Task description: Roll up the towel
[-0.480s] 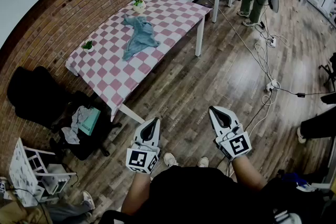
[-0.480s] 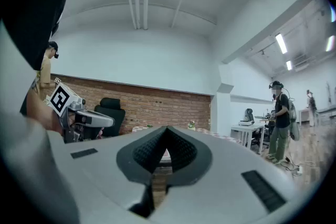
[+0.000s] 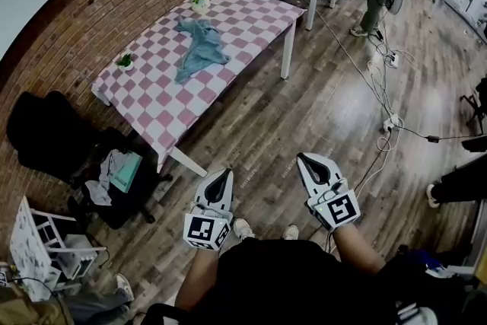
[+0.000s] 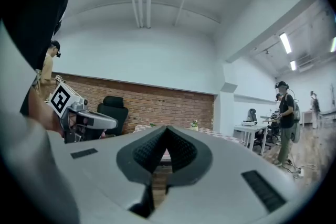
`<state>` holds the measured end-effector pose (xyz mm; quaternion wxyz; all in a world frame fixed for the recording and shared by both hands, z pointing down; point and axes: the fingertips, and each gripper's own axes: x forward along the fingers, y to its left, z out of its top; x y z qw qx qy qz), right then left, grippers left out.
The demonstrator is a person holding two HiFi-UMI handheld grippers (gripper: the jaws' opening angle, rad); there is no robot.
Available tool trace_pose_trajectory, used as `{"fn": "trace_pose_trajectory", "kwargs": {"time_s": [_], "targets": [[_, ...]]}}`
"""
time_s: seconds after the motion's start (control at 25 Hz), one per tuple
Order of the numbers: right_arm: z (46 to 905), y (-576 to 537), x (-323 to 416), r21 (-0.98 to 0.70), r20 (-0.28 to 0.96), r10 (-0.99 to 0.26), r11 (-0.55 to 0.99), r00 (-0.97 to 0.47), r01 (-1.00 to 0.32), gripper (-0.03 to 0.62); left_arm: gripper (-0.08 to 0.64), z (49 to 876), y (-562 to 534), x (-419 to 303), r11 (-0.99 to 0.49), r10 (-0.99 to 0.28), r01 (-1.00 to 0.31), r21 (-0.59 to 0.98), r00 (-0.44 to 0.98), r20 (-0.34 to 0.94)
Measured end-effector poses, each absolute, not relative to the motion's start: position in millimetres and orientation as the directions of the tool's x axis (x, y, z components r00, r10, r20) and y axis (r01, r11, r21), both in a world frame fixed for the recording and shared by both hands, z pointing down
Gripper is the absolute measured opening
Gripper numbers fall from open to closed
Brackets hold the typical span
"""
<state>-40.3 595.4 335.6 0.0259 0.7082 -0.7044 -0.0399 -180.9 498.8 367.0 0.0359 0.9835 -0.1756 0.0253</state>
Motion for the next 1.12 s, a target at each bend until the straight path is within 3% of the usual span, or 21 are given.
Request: {"fn": "trace_pose_trajectory", "kwargs": {"time_s": [0.36,0.44,0.48,0.6,0.68,0.76,0.8,0.84,1.12], "targets": [[337.4,574.8,-49.1,0.113,-0.022,-1.0,0.011,-0.013,-0.994,-0.003,-0.001,375.9,478.9,-183.1,-0.932,-0.351,-0.356,0.065,0.933,0.082],[338.3,567.3,-54.4,0.123,-0.023,-1.0,0.008,-0.011,-0.992,-0.003,0.054,377.7,469.6,-187.3,-0.927,-0.365,-0.37,0.059,0.927,0.088],[338.7,563.0,-56.8,0.13,-0.022,-1.0,0.007,-0.01,-0.991,0.02,0.109,377.8,465.1,-189.4,-0.925,-0.368,-0.374,0.061,0.926,0.086],[338.4,548.2,-61.2,0.143,-0.028,-1.0,-0.013,0.009,-0.99,0.255,0.25,377.2,451.7,-196.4,-0.921,-0.38,-0.385,0.067,0.922,0.071],[337.3,539.1,-63.3,0.125,-0.041,-0.999,-0.036,0.031,-0.991,0.353,0.365,377.1,442.9,-201.3,-0.918,-0.388,-0.392,0.065,0.919,0.065],[335.5,529.4,-66.5,0.123,-0.062,-0.997,-0.062,0.054,-0.99,0.482,0.54,378.6,434.6,-204.9,-0.918,-0.389,-0.392,0.065,0.919,0.064],[335.3,524.2,-69.0,0.138,-0.071,-0.995,-0.076,0.066,-0.988,0.539,0.594,380.4,430.5,-206.7,-0.918,-0.389,-0.393,0.062,0.919,0.067],[336.1,519.0,-72.2,0.161,-0.076,-0.994,-0.089,0.077,-0.983,0.592,0.595,382.6,426.6,-208.8,-0.918,-0.389,-0.394,0.055,0.918,0.072],[347.8,487.8,-97.6,0.234,-0.039,-0.996,-0.089,0.082,-0.968,0.592,0.595,390.7,395.6,-225.9,-0.919,-0.388,-0.393,0.036,0.916,0.099]]}}
